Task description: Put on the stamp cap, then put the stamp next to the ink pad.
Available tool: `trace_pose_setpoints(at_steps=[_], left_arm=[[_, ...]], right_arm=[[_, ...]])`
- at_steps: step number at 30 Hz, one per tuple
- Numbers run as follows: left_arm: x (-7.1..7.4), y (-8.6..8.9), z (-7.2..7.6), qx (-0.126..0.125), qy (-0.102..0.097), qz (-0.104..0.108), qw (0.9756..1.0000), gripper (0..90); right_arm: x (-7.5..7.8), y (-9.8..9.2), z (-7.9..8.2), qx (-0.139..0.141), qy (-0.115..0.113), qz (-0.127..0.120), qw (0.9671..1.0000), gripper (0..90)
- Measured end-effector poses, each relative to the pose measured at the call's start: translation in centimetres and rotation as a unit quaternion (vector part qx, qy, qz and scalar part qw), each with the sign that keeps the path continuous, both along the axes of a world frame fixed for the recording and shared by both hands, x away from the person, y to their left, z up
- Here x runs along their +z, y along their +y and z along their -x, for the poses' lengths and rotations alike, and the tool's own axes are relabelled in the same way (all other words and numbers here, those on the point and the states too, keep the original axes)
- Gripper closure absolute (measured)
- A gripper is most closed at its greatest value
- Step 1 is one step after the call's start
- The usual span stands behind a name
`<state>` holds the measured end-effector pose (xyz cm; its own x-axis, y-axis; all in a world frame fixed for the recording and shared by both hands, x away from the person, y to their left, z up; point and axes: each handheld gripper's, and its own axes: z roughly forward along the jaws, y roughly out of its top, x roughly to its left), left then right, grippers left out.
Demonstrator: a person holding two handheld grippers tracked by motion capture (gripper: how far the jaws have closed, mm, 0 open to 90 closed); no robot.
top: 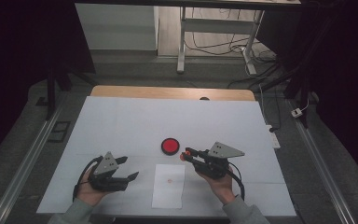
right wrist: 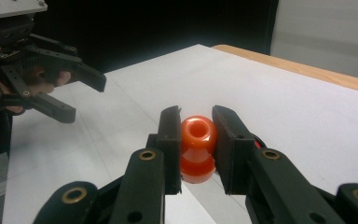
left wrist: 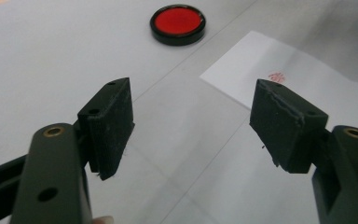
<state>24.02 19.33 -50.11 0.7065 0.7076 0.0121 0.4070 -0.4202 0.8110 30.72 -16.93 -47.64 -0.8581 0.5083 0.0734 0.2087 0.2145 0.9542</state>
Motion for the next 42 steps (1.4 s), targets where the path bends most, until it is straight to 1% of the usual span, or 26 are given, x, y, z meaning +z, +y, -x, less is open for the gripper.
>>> trace_pose_setpoints(at_steps=[6, 10, 16, 18, 25, 30, 31, 36, 42], left_arm=[[-0.7, 1.7, 0.8, 0.018, 0.007, -0.003, 0.9998, 30.3], [-1.0, 2.2, 1.0, 0.024, 0.011, -0.004, 0.9996, 30.4], [-1.1, 2.2, 0.9, 0.026, 0.013, -0.003, 0.9996, 30.4], [-1.2, 2.2, 0.8, 0.027, 0.014, -0.003, 0.9995, 30.3], [-1.4, 2.0, 0.6, 0.021, 0.022, -0.006, 0.9995, 30.2], [-1.5, 2.0, 0.5, 0.022, 0.028, -0.006, 0.9994, 29.8], [-1.5, 1.9, 0.5, 0.022, 0.028, -0.006, 0.9994, 29.8], [-1.5, 1.9, 0.4, 0.020, 0.030, -0.008, 0.9993, 29.7], [-1.5, 1.9, 0.4, 0.020, 0.031, -0.008, 0.9993, 29.7]], right_arm=[[0.0, -0.2, -0.2, -0.003, 0.000, 0.001, 1.0000, 72.6], [0.0, -0.3, -0.2, -0.005, -0.003, 0.003, 1.0000, 72.6], [0.1, -0.4, -0.4, -0.007, -0.005, 0.004, 1.0000, 72.5], [0.0, -0.4, -0.6, -0.009, -0.006, 0.007, 0.9999, 72.5], [-0.4, -0.3, -1.6, -0.026, 0.000, 0.022, 0.9994, 72.5], [-0.9, -0.1, -2.5, -0.041, 0.001, 0.038, 0.9984, 72.5], [-1.0, -0.1, -2.7, -0.045, 0.002, 0.038, 0.9983, 72.5], [-1.6, 0.1, -3.7, -0.061, 0.005, 0.059, 0.9963, 72.5], [-2.0, 0.0, -4.3, -0.073, 0.011, 0.065, 0.9952, 72.4]])
